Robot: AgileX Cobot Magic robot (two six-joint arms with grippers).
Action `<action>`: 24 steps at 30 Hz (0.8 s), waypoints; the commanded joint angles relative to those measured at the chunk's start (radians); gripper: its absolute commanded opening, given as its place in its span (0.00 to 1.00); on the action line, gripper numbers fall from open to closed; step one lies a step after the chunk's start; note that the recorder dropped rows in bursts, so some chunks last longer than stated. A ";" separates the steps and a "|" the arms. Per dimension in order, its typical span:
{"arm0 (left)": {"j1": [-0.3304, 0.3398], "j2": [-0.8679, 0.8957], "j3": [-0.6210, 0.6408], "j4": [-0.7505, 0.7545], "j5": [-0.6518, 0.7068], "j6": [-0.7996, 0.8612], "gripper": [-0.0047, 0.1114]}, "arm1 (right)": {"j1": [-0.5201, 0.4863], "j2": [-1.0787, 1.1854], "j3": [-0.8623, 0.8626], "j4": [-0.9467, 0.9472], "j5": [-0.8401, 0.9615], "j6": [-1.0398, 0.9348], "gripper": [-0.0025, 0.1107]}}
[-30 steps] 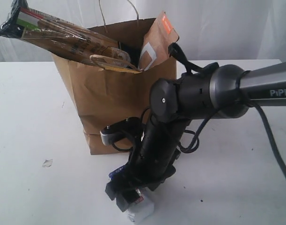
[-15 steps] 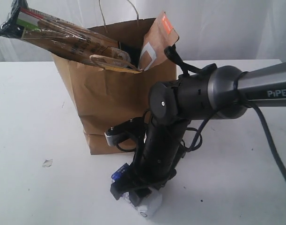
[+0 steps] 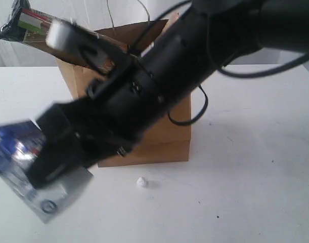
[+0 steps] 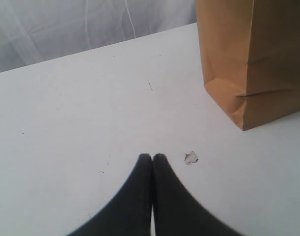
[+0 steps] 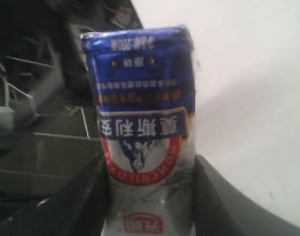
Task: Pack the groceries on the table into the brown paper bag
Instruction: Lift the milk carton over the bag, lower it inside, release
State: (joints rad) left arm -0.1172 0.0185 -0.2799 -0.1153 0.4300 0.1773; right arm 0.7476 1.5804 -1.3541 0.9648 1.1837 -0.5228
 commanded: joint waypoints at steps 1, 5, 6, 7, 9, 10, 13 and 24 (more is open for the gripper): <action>-0.009 -0.007 0.006 -0.010 -0.009 0.002 0.04 | 0.002 -0.049 -0.124 0.161 -0.193 -0.259 0.26; -0.009 -0.007 0.006 -0.010 -0.009 0.002 0.04 | 0.000 -0.054 -0.161 0.149 -0.718 -0.395 0.26; -0.009 -0.007 0.006 -0.010 -0.009 0.002 0.04 | 0.000 -0.046 -0.161 0.090 -0.887 -0.418 0.26; -0.009 -0.007 0.006 -0.010 -0.009 0.002 0.04 | 0.000 -0.039 -0.161 0.054 -0.981 -0.418 0.26; -0.009 -0.007 0.006 -0.010 -0.009 0.002 0.04 | -0.007 -0.019 -0.161 -0.030 -1.104 -0.418 0.26; -0.009 -0.007 0.006 -0.010 -0.009 0.002 0.04 | -0.014 -0.010 -0.161 -0.050 -1.121 -0.418 0.26; -0.009 -0.007 0.006 -0.010 -0.011 0.002 0.04 | -0.033 0.014 -0.157 -0.094 -1.103 -0.418 0.26; -0.009 -0.007 0.006 -0.010 -0.011 0.002 0.04 | -0.122 0.026 -0.039 -0.164 -0.879 -0.326 0.26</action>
State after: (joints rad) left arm -0.1172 0.0185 -0.2799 -0.1153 0.4242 0.1773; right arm 0.6391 1.6163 -1.4022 0.8307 0.2430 -0.8670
